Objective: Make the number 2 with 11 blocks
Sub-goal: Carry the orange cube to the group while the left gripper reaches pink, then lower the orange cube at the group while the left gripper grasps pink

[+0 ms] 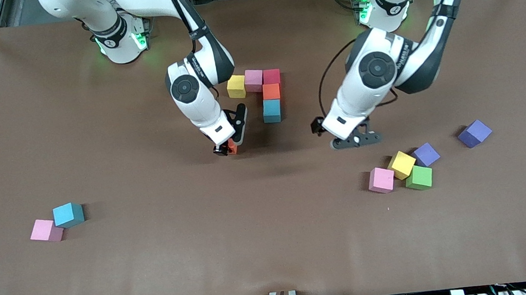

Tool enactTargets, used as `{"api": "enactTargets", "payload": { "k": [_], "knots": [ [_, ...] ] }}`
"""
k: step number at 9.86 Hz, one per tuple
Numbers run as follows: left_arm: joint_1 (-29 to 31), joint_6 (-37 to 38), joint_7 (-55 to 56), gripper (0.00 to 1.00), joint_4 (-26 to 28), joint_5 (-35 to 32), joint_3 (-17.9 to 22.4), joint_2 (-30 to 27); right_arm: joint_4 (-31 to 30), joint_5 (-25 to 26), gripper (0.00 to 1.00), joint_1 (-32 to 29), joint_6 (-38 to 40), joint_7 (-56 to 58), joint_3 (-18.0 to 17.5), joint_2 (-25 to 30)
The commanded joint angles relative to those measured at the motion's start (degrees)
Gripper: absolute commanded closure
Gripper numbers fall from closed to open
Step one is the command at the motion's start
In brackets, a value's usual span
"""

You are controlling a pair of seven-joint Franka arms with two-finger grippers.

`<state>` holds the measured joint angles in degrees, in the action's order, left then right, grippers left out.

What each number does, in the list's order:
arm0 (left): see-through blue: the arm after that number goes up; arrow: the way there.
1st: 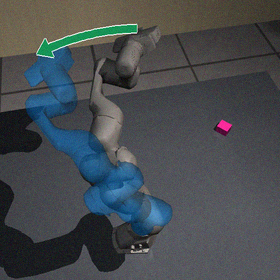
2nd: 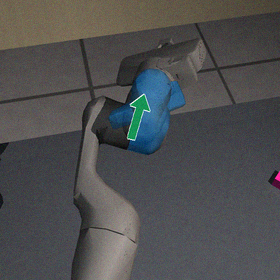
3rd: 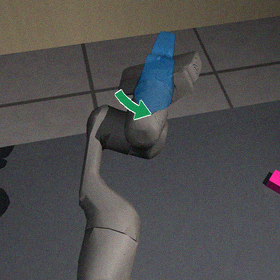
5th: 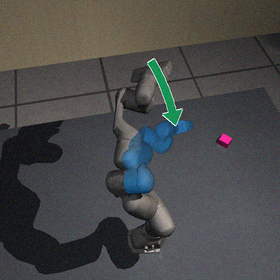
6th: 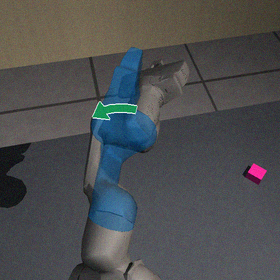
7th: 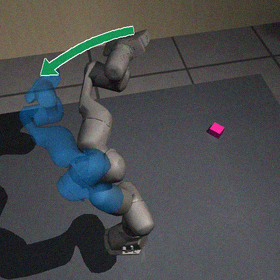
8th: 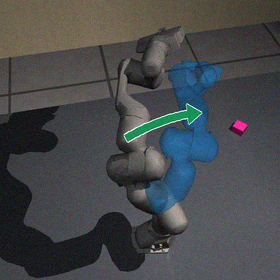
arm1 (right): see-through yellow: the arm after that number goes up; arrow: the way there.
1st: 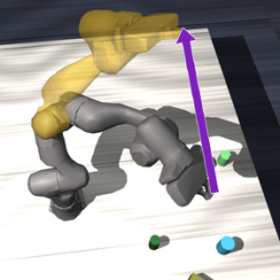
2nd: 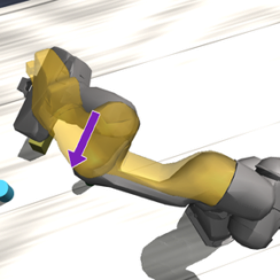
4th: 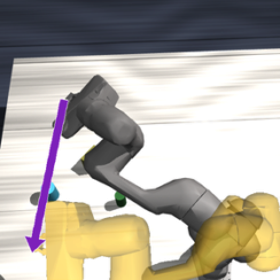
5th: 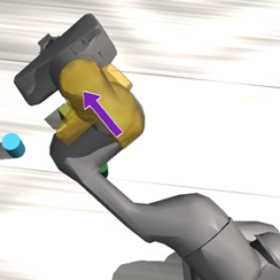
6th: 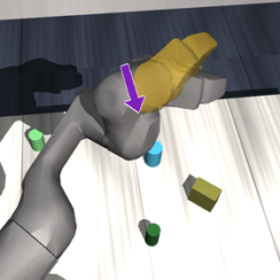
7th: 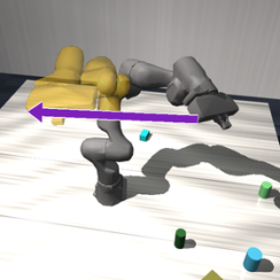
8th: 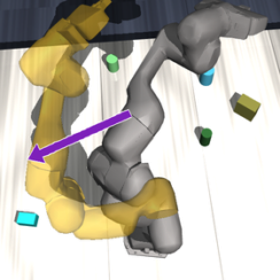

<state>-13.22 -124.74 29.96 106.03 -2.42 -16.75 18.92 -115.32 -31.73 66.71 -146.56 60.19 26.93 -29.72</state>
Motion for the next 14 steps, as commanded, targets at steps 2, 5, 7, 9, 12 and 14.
{"api": "enactTargets", "payload": {
  "k": [2, 5, 7, 9, 12, 14],
  "knots": [
    [2.23, 0.37, -11.55, 0.0, -9.24, -3.81, 2.32, 6.98, -2.99, -2.28, 0.81, 4.47, -2.42, -2.45, 0.41, 1.6],
    [3.64, -0.07, -23.17, 0.0, -13.54, -3.73, 7.33, 11.55, -2.99, -4.56, 0.83, 5.62, -2.25, -2.53, -0.21, 1.42],
    [3.21, -0.15, -25.13, 0.0, -18.03, -3.64, 9.36, 16.12, -2.99, -4.66, 0.83, 5.97, -2.42, -2.53, -0.99, 1.07],
    [3.03, -1.81, -25.13, 0.0, -19.19, -3.64, 10.16, 18.68, -3.07, -4.83, 0.83, 6.76, -2.86, -2.88, -1.17, 0.98],
    [3.2, -3.32, -25.13, 0.0, -18.93, -4.43, 10.16, 20.27, -3.94, -6.93, 0.83, 9.92, -4.08, -2.89, -1.17, 0.11],
    [3.29, -4.89, -25.13, 0.0, -18.84, -7.06, 10.16, 21.15, -5.27, -9.47, 0.83, 11.85, -7.24, -2.8, -1.17, -0.16]
  ]
}}
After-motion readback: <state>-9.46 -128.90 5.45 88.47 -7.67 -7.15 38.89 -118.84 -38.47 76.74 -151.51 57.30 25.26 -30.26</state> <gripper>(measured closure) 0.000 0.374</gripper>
